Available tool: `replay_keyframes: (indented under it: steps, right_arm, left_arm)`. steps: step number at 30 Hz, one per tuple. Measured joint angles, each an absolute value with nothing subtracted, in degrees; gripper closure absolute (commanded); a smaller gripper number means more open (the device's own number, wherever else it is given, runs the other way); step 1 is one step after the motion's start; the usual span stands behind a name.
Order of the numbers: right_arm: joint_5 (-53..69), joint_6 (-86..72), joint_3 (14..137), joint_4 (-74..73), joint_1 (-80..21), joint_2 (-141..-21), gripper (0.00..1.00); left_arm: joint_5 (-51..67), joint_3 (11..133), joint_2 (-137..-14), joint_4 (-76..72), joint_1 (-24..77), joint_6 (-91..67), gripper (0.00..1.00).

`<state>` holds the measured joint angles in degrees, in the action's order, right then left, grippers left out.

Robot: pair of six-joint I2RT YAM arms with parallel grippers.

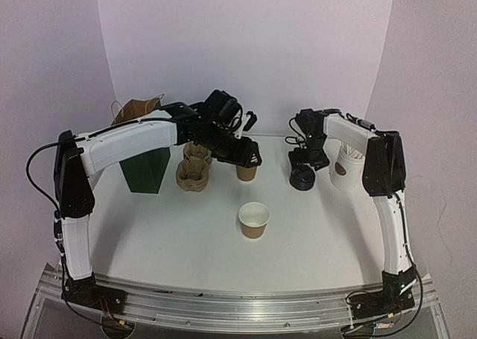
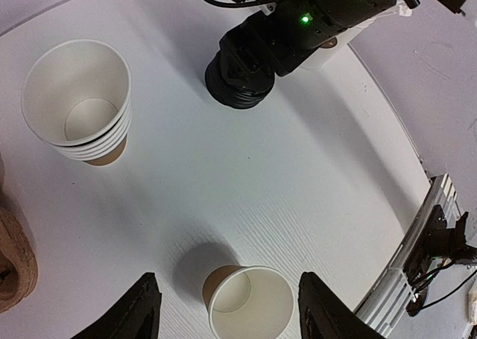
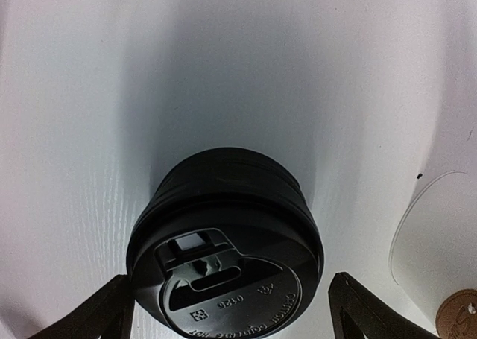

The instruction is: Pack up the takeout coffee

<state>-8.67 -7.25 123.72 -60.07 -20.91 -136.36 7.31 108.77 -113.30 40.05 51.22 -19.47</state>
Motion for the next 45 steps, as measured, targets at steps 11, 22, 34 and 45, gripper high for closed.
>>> replay_keyframes:
  steps: [11, 22, 34, 45]
  right_arm:
    - [-7.97, -7.24, 123.76, -60.07, -20.86, -137.41, 0.15]
    - [-7.97, -7.31, 123.86, -60.07, -20.86, -137.49, 0.22]
    - [-7.95, -7.54, 123.45, -59.91, -20.86, -137.21, 0.22]
    - [-7.91, -8.0, 116.13, -60.13, -20.91, -128.68, 0.23]
  left_arm:
    - [7.33, 108.77, -113.3, 40.03, 51.22, -19.44, 0.38]
    - [7.33, 108.77, -113.32, 40.05, 51.22, -19.27, 0.38]
    - [7.31, 108.77, -113.34, 40.07, 51.22, -18.85, 0.38]
    - [6.83, 108.77, -113.34, 40.05, 51.22, -17.93, 0.38]
